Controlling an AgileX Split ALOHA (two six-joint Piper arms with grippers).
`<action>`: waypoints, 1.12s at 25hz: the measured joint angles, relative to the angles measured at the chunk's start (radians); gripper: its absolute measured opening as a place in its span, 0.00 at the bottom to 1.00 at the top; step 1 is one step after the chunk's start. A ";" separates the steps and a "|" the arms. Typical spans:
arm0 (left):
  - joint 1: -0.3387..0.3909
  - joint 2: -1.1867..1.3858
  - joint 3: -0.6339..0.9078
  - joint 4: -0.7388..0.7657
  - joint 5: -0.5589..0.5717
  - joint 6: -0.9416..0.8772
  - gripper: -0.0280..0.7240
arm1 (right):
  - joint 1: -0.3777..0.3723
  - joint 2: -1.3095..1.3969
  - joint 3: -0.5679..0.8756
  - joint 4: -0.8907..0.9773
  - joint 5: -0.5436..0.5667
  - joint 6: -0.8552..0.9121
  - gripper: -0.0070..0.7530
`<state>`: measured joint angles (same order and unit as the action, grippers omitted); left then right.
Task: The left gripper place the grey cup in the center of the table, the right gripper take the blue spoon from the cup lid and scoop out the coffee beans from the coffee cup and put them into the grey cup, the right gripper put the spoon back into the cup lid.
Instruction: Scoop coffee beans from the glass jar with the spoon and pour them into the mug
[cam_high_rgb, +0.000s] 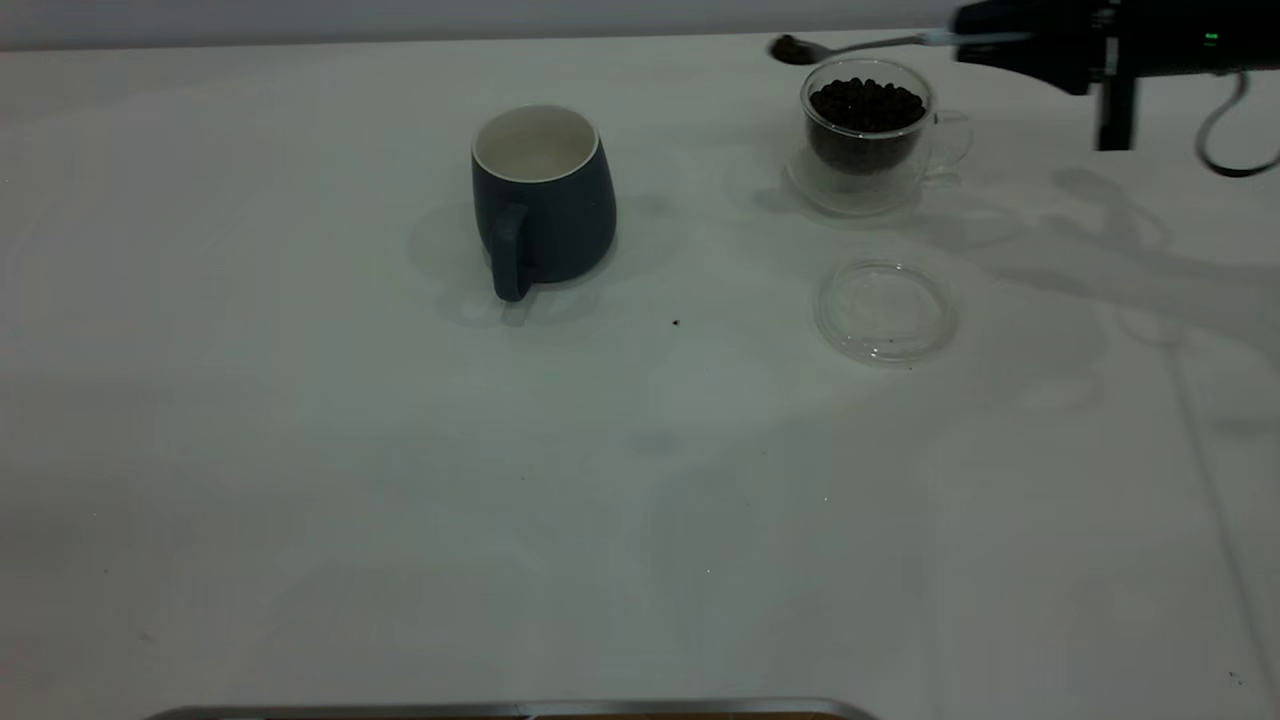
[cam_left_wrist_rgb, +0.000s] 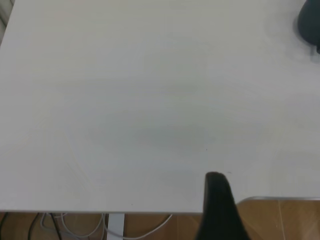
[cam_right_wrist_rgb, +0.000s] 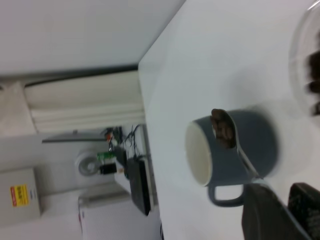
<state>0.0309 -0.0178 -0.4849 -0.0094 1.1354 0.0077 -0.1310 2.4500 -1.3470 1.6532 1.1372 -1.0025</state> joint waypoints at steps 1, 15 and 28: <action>0.000 0.000 0.000 0.000 0.000 0.000 0.79 | 0.018 0.000 0.000 0.010 0.001 -0.003 0.14; 0.000 0.000 0.000 0.000 0.000 0.000 0.79 | 0.229 0.000 0.000 0.121 -0.083 -0.041 0.14; 0.000 0.000 0.000 0.000 0.000 -0.002 0.79 | 0.336 0.001 -0.059 0.126 -0.240 -0.090 0.14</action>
<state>0.0309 -0.0178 -0.4849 -0.0094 1.1354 0.0056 0.2051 2.4507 -1.4064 1.7793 0.8969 -1.0925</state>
